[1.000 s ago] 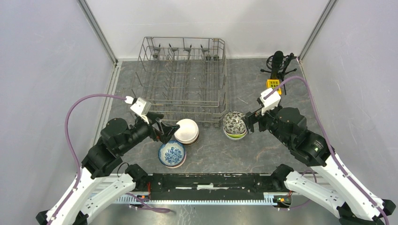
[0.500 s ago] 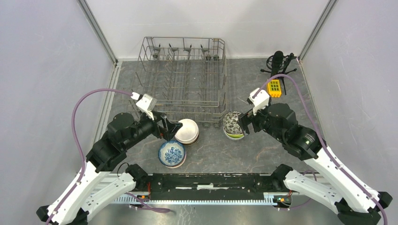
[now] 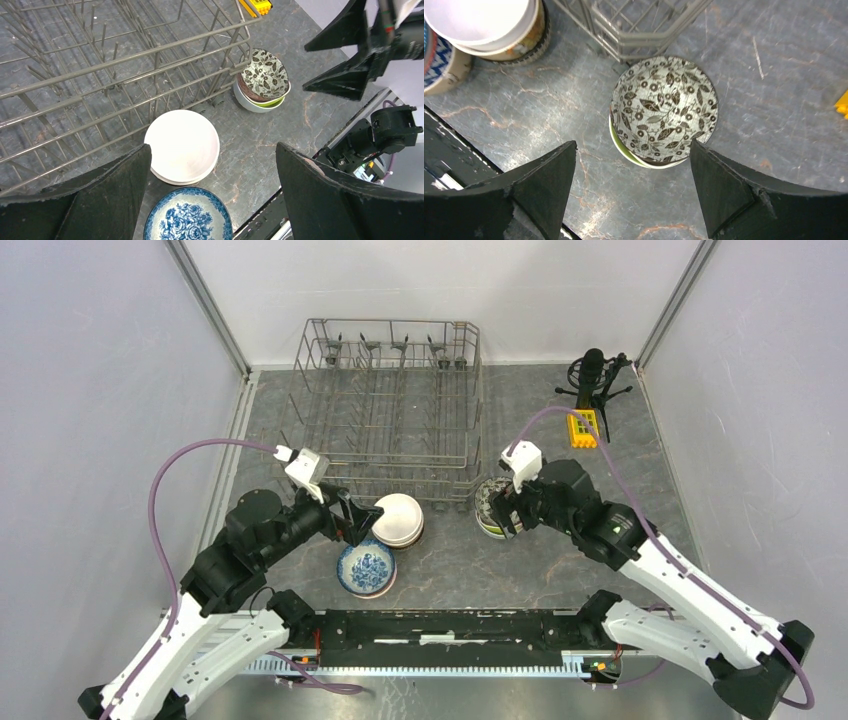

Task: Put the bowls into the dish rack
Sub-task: Move the bowl to the center of the board.

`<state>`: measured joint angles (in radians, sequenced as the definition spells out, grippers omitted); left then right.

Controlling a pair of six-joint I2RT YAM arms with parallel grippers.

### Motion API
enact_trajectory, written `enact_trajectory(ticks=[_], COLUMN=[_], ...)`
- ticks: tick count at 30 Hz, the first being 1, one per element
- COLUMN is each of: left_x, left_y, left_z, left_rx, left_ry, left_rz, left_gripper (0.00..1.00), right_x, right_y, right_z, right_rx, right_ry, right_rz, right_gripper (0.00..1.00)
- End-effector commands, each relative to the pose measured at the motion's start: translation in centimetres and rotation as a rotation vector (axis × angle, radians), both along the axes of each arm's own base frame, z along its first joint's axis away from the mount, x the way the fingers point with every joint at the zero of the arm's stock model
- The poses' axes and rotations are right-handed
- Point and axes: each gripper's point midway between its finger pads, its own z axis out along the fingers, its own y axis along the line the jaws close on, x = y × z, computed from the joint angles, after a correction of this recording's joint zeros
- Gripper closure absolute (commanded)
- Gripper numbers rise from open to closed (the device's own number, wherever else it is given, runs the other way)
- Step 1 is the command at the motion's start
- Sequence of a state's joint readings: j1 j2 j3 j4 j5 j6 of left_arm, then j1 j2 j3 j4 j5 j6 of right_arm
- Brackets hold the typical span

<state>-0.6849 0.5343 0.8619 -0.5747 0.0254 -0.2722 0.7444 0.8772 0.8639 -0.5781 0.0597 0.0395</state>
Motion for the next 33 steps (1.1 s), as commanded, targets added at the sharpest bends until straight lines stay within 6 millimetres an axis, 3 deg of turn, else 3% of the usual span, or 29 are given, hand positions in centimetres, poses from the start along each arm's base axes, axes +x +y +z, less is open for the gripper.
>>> enact_trajectory(ticks=[1,8,22,33], left_x=[0.3,0.3,0.3,0.3], left_y=[0.3,0.2,0.2,0.3], left_z=[-0.1,-0.3,-0.5,-0.5], left_rx=[-0.010,-0.003,0.003,0.003], left_ry=[0.006,0.012,0.014,0.012], left_rz=[0.030,0.025,0.024,0.025], left_gripper=[0.00,0.00,0.00,0.00], right_x=[0.4,0.2,0.2,0.0], right_y=[0.6,0.7,2.2,1.6], right_z=[-1.7,-4.7,-8.7,-12.6], right_rx=[0.015,-0.028,-0.075,-0.143], right_ry=[0.016,0.063,0.134,0.191], right_rz=[-0.014,0.000,0.085,0.078], right_gripper=[0.12,0.13,0.11,0.13])
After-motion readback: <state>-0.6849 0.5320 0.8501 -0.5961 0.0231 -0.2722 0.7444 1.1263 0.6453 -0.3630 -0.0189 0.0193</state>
